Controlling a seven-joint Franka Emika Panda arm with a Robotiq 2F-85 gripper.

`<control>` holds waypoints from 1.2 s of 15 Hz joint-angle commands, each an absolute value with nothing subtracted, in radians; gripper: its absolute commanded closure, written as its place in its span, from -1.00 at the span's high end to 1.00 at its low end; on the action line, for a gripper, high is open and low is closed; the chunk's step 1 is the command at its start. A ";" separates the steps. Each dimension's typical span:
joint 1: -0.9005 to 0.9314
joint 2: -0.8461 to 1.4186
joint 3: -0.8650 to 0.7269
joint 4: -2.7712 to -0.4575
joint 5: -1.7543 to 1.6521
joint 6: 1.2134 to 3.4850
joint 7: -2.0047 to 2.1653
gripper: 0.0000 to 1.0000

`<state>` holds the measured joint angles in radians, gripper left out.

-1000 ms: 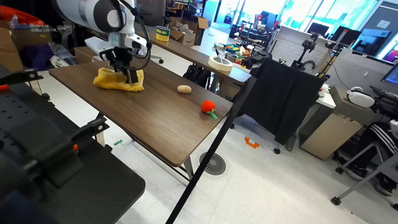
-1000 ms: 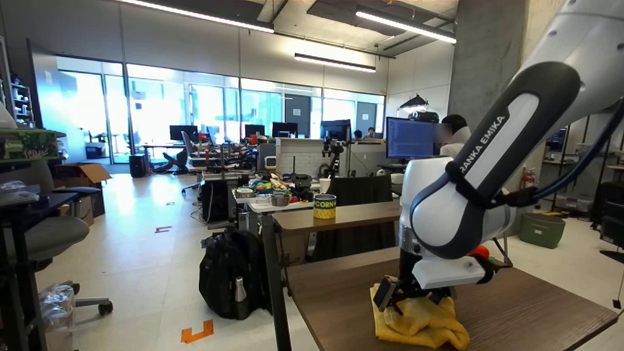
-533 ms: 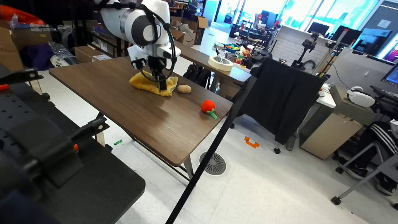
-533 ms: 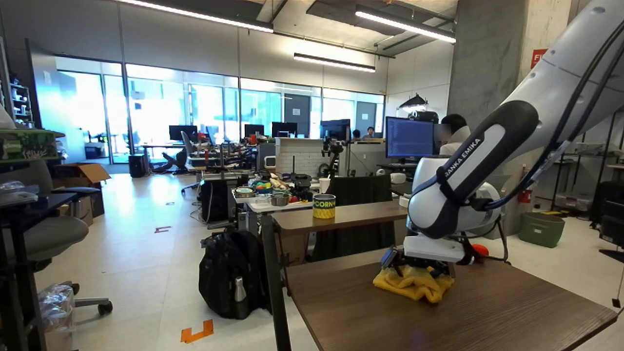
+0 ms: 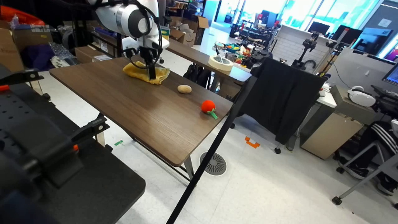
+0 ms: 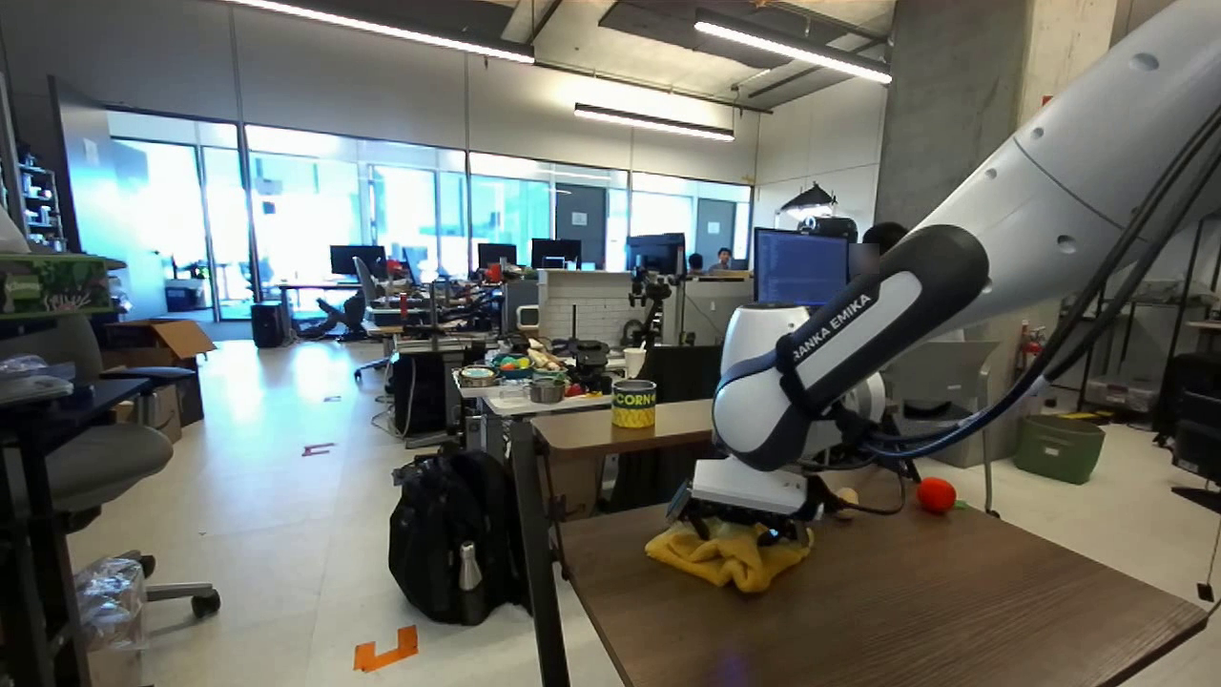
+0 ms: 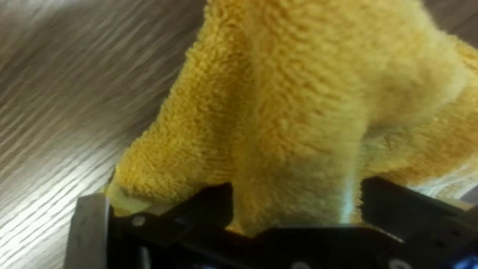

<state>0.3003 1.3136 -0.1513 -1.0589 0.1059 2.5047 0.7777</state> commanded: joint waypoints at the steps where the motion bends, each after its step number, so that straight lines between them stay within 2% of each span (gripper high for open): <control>1: 0.348 1.474 -0.139 -0.818 0.101 2.411 0.834 1.00; 8: 0.290 1.526 -0.171 -0.738 0.054 2.370 0.886 1.00; 11: 0.260 1.499 -0.220 -0.807 0.069 2.400 0.883 1.00; 18: 0.308 1.408 -0.142 -0.967 0.059 2.418 0.667 1.00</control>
